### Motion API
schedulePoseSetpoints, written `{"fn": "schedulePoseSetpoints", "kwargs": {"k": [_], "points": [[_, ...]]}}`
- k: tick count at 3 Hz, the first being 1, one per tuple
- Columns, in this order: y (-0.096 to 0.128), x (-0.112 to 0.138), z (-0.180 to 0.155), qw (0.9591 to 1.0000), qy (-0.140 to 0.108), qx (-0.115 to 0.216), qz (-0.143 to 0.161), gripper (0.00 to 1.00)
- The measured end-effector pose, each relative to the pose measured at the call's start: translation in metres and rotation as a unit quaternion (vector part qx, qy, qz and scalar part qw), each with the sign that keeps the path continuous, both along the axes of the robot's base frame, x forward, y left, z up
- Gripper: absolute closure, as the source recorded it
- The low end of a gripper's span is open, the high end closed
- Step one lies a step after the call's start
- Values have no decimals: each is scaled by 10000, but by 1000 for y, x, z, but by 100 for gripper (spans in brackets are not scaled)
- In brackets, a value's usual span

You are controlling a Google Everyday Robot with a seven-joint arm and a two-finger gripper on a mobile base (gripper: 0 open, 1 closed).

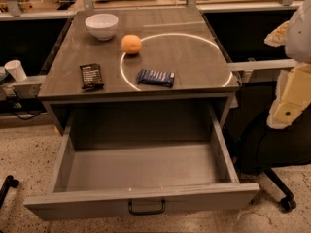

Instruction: Place rxbar blueberry into top drawer

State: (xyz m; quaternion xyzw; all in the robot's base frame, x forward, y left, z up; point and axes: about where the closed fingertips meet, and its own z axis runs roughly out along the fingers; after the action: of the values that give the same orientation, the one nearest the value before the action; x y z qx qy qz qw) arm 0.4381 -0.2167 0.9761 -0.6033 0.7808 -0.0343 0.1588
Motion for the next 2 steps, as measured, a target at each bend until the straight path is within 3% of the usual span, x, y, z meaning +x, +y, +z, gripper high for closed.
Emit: {"fn": "schedulePoseSetpoints", "kwargs": {"k": [2], "points": [[10,17,-9,9996,132,167,162,0]]}}
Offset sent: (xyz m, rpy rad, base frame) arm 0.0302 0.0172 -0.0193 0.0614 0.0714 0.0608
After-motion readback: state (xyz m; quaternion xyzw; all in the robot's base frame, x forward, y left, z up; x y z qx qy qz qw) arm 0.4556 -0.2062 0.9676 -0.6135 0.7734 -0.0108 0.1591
